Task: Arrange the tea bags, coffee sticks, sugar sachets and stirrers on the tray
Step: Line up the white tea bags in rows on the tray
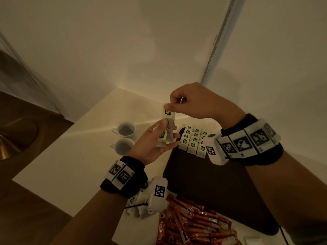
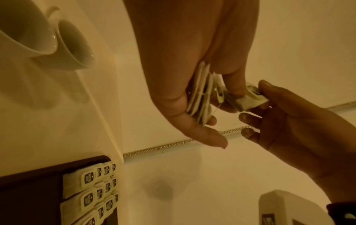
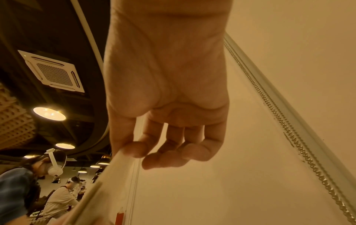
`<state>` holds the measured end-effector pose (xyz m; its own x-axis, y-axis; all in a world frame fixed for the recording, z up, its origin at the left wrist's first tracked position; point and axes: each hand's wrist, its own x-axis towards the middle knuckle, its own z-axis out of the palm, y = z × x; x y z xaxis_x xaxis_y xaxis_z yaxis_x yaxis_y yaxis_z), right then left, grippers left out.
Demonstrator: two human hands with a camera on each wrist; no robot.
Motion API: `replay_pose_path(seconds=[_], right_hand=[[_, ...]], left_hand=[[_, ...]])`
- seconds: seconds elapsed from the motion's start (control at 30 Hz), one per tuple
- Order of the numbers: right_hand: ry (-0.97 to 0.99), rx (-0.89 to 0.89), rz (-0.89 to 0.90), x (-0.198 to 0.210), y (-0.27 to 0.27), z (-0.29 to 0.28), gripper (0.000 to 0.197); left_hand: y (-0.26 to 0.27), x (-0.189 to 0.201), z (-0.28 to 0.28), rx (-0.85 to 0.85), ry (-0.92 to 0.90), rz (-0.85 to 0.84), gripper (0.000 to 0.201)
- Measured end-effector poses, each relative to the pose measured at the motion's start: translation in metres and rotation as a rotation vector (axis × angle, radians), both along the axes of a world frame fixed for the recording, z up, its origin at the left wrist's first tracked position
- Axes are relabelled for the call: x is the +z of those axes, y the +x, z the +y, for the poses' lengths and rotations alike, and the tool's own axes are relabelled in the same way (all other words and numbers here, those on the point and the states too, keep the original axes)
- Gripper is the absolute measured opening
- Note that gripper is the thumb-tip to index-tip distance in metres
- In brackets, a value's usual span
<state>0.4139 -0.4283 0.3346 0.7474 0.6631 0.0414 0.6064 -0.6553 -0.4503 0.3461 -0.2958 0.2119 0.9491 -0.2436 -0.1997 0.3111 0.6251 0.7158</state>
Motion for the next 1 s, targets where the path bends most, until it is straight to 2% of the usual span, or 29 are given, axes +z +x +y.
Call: replay_pose_path(seconds=[0.2, 0.4, 0.47, 0.57, 0.7, 0.8, 0.93, 1.0], right_hand=[[0.007, -0.043, 0.026, 0.002, 0.001, 0.0, 0.05], [0.029, -0.1, 0.095, 0.001, 0.001, -0.003, 0.053], [0.026, -0.083, 0.049, -0.002, 0.001, -0.005, 0.05], [0.085, -0.034, 0.002, -0.004, 0.003, -0.008, 0.032], [0.111, -0.1, -0.051, -0.007, 0.004, -0.009, 0.041], [0.181, -0.119, -0.006, -0.008, 0.004, -0.009, 0.027], [0.25, -0.119, 0.007, -0.013, 0.004, -0.006, 0.02], [0.323, -0.117, -0.001, -0.015, 0.004, -0.004, 0.015]], left_hand=[[0.0, 0.002, -0.007, -0.006, -0.079, -0.026, 0.023], [0.001, 0.002, -0.008, 0.031, -0.153, -0.012, 0.021], [0.001, 0.004, -0.01, 0.039, -0.126, -0.021, 0.023], [0.001, 0.006, -0.013, 0.08, -0.087, -0.047, 0.021], [0.002, 0.006, -0.014, 0.166, -0.028, -0.066, 0.014], [0.003, 0.006, -0.015, 0.235, 0.016, -0.076, 0.007], [0.003, 0.007, -0.016, 0.263, 0.106, -0.118, 0.015], [0.002, 0.008, -0.018, 0.26, 0.111, -0.135, 0.013]])
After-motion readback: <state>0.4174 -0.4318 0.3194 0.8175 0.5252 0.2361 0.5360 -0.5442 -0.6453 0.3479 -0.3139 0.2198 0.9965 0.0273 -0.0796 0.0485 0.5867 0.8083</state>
